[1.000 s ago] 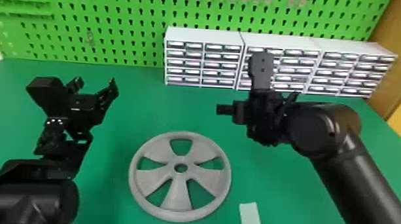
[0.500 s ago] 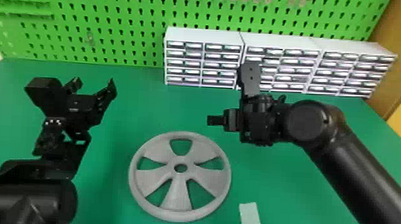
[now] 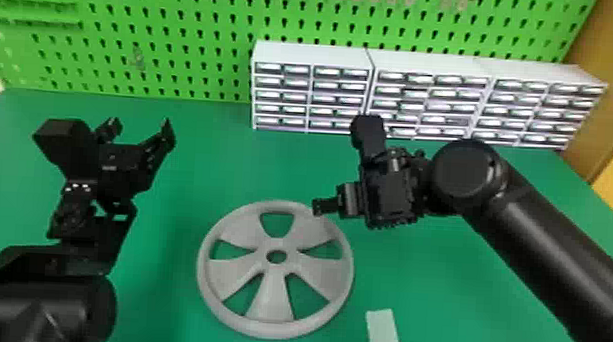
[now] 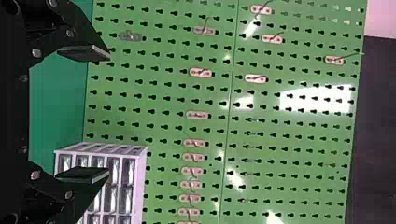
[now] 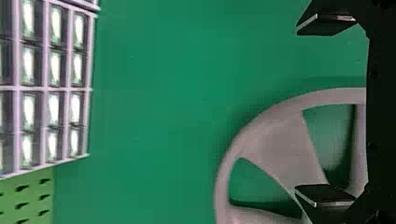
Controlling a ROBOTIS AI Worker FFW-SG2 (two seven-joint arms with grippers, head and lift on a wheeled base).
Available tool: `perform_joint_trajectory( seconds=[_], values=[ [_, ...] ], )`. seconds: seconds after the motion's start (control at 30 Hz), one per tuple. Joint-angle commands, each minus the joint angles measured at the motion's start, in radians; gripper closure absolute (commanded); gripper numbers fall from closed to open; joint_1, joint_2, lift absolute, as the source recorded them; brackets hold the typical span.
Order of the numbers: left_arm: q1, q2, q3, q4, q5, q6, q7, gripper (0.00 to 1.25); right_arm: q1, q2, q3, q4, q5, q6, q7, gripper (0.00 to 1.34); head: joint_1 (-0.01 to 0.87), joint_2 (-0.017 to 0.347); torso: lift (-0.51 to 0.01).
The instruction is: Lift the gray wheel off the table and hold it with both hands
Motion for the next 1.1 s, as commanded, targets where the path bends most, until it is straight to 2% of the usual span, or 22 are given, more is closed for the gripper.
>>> perform_joint_trajectory(
  seconds=[0.0, 0.4, 0.57, 0.73, 0.9, 1.07],
  values=[
    [0.0, 0.0, -0.001, 0.0, 0.0, 0.0, 0.0, 0.39, -0.028, -0.012, 0.029, 0.05, -0.079, 0.014, 0.0, 0.11, 0.711, 0.015, -0.098],
    [-0.008, 0.0, -0.007, 0.0, 0.0, 0.0, 0.002, 0.39, -0.08, -0.009, 0.094, 0.157, -0.159, 0.027, 0.002, 0.11, 0.711, 0.015, -0.098],
    [-0.008, 0.0, -0.011, 0.0, 0.001, 0.0, 0.005, 0.39, -0.089, -0.004, 0.118, 0.175, -0.154, 0.017, 0.005, 0.11, 0.711, 0.015, -0.098],
    [-0.009, 0.0, -0.014, 0.0, 0.001, 0.0, 0.009, 0.39, -0.09, 0.011, 0.121, 0.197, -0.11, 0.011, 0.049, 0.13, 0.711, 0.015, -0.098],
    [-0.012, 0.0, -0.016, 0.0, 0.001, 0.0, 0.011, 0.39, -0.098, 0.025, 0.138, 0.212, -0.091, 0.004, 0.065, 0.13, 0.711, 0.015, -0.098],
    [-0.014, 0.002, -0.018, 0.0, 0.001, 0.0, 0.012, 0.39, -0.104, 0.028, 0.149, 0.215, -0.087, -0.001, 0.071, 0.13, 0.711, 0.015, -0.098]
  ],
)
